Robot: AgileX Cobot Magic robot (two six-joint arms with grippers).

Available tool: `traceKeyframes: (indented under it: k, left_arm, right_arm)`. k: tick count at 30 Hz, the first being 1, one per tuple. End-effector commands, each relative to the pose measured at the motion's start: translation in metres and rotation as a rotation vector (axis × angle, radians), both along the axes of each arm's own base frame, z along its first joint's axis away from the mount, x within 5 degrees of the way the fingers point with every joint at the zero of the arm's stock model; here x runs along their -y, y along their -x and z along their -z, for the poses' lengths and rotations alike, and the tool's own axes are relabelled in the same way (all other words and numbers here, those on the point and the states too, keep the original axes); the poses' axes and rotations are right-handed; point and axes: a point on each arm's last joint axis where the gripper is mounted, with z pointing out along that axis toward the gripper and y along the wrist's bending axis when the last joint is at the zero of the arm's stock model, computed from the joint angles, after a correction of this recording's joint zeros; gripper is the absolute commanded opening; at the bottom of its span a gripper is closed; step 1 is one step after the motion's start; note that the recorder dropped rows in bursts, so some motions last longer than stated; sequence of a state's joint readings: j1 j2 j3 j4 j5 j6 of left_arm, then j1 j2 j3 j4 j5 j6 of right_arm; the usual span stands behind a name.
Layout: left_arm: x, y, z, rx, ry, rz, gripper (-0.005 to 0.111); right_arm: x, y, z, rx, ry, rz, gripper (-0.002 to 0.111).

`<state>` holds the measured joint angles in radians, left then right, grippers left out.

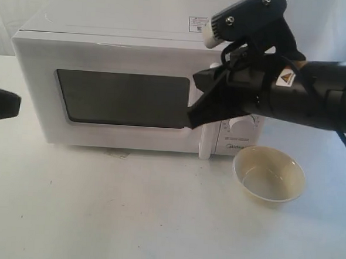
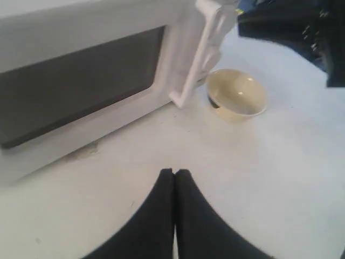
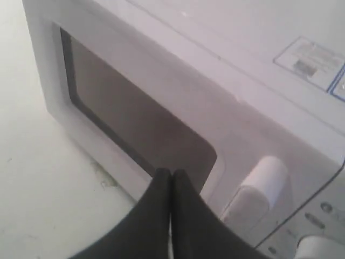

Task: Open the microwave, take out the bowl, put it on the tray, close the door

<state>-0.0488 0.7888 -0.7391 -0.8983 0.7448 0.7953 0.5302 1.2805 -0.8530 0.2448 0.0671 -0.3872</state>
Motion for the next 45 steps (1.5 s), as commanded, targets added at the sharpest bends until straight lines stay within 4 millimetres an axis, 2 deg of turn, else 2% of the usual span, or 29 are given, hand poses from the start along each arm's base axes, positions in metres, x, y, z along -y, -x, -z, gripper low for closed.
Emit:
traceKeyframes:
  k: [1, 9, 16, 22, 25, 29, 31, 33, 35, 40, 45]
  left_arm:
    - [-0.008, 0.018, 0.017, -0.029, -0.001, -0.121, 0.000]
    - [-0.010, 0.048, 0.030, -0.028, 0.061, -0.174, 0.000]
    - [-0.021, 0.070, 0.033, -0.016, 0.034, -0.300, 0.000]
    - [-0.031, 0.086, 0.034, 0.020, 0.014, -0.419, 0.000]
    - [-0.039, 0.090, 0.037, 0.009, -0.020, -0.500, 0.000]
    - [-0.051, 0.088, 0.040, 0.043, -0.160, -0.576, 0.000]
    - [-0.053, 0.087, 0.040, 0.066, -0.187, -0.590, 0.000]
    - [-0.054, 0.085, 0.037, 0.101, -0.185, -0.599, 0.000]
    - [-0.054, 0.086, 0.038, 0.086, -0.194, -0.593, 0.000]
    - [-0.054, 0.087, 0.039, 0.077, -0.198, -0.591, 0.000]
    - [-0.054, 0.087, 0.039, 0.077, -0.198, -0.591, 0.000]
  right_arm:
    - [-0.010, -0.021, -0.006, 0.050, 0.005, 0.002, 0.000]
    - [-0.026, -0.051, 0.009, 0.033, 0.043, 0.000, 0.000]
    - [-0.017, -0.073, 0.020, 0.022, 0.051, 0.056, 0.000]
    - [-0.011, -0.081, 0.025, 0.019, 0.054, 0.082, 0.000]
    - [-0.010, -0.068, 0.015, -0.021, 0.066, 0.052, 0.000]
    - [-0.005, -0.040, -0.011, -0.062, 0.062, 0.010, 0.000]
    - [-0.001, -0.021, -0.024, -0.072, 0.051, -0.014, 0.000]
    - [0.003, 0.007, -0.038, -0.068, -0.050, -0.025, 0.000]
    - [0.010, 0.024, -0.050, -0.038, -0.104, -0.031, 0.000]
    - [0.020, 0.044, -0.064, -0.007, -0.148, -0.033, 0.000]
    - [0.023, 0.049, -0.070, 0.016, -0.158, -0.035, 0.000]
